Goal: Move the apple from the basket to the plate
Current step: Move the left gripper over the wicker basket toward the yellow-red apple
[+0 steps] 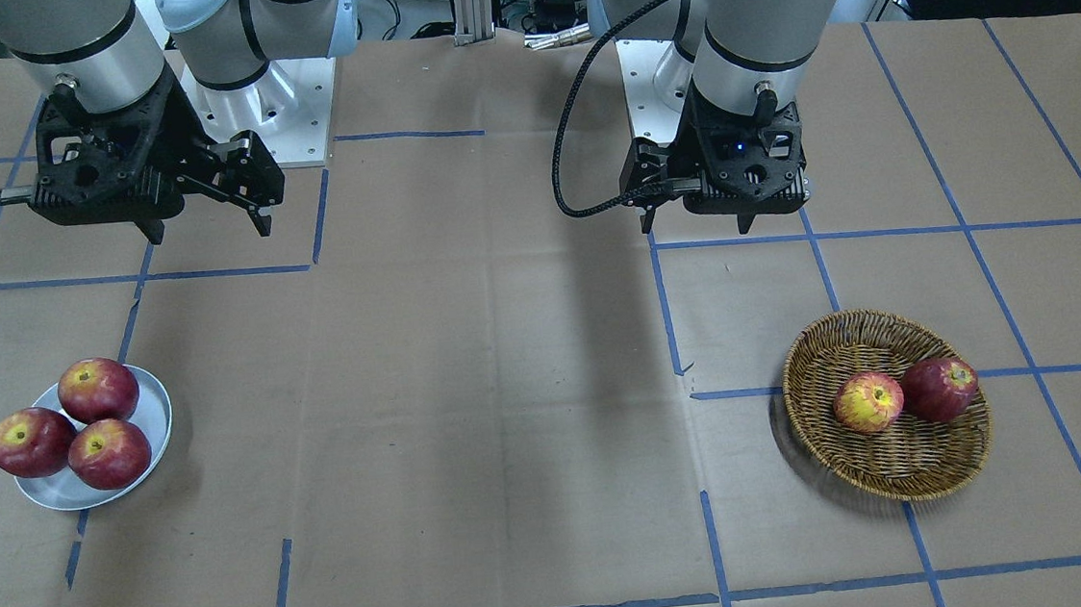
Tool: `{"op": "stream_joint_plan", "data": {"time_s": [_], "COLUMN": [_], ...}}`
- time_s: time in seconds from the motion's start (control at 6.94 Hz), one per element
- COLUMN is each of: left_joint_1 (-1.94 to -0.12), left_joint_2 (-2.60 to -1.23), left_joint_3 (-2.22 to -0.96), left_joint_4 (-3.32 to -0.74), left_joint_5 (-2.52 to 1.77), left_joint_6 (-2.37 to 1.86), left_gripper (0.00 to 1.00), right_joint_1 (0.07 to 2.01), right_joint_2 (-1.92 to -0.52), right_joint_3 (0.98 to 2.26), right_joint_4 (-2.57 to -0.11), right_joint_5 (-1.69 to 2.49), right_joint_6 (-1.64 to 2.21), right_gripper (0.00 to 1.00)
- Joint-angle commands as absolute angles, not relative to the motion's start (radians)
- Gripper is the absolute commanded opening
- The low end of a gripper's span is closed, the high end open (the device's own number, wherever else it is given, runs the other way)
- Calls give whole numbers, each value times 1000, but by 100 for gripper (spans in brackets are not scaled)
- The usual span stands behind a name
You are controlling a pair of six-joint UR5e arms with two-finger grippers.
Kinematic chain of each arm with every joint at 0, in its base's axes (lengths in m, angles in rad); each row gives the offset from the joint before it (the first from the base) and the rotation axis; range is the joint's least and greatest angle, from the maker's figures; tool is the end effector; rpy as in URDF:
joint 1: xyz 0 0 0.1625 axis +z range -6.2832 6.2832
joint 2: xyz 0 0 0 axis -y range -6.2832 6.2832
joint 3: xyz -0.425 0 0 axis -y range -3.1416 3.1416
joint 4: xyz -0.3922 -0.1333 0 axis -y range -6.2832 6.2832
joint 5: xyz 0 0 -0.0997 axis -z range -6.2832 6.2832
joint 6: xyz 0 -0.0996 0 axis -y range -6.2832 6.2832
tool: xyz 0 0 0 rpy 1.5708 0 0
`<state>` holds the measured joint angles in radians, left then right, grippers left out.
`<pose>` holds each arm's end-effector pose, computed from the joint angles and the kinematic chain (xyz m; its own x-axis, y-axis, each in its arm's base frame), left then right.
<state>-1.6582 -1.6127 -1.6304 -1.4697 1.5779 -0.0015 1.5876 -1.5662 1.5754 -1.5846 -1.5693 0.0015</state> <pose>-0.1764 -0.4941 0.4477 -0.9963 0.0858 -0.0071 0.0858 0.9963 0.0004 0.1417 -0.4920 0.4847 -0.9999 -0.0153 -0.0015 -0.0153 0.9999 -0.0046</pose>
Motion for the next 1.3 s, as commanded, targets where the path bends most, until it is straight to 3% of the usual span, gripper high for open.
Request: {"op": "stream_joint_plan", "data": {"time_s": [0.0,0.86,1.15], "left_joint_1": [-1657,-1652,-1550], "left_joint_2": [-1612,-1611,-1620], "left_joint_3": [-1635,-1652,-1657], "left_joint_4": [-1470,-1459,-1456], "left_joint_5": [1575,1583,1583], "left_joint_6": [2,29,247], "left_gripper": [99,99,99], "right_joint_1": [1586,1588,1586], "right_joint_2": [-1566,-1566,-1568], "right_joint_3": [1575,1575,1575], "right_joint_4": [-1585,-1585,-1585], "right_joint_5": [-1569,-1571,-1571], "right_joint_6": [2,2,2], "right_gripper": [100,100,100]}}
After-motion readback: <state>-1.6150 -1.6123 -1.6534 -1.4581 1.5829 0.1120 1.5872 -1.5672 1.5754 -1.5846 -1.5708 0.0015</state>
